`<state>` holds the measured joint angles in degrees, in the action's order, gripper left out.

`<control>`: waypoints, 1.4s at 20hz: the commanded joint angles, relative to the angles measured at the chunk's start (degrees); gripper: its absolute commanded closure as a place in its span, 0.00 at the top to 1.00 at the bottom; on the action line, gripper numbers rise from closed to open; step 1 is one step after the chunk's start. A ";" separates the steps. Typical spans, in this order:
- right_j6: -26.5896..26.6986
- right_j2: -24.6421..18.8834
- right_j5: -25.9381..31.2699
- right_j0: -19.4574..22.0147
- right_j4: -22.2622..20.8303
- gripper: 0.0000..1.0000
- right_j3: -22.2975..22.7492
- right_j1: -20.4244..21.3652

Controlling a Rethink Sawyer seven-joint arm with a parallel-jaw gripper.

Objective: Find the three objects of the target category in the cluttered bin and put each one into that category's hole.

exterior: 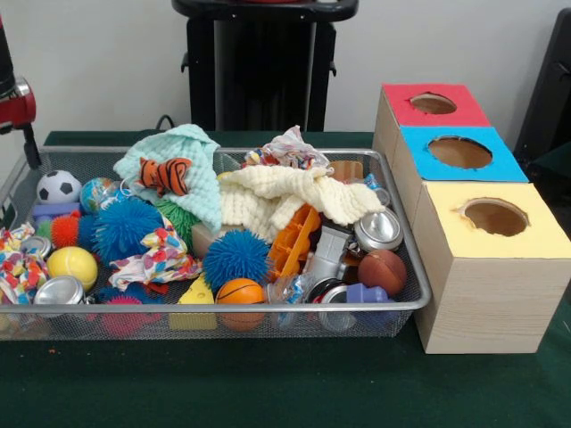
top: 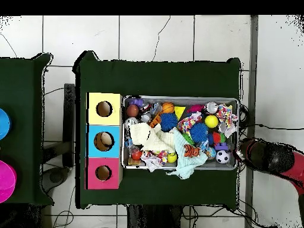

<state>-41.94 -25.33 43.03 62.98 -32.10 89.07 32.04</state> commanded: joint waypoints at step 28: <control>-13.11 5.59 -15.31 -2.89 1.66 1.00 8.86 2.94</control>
<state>-41.95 -20.77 29.84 63.04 -32.29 91.03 32.81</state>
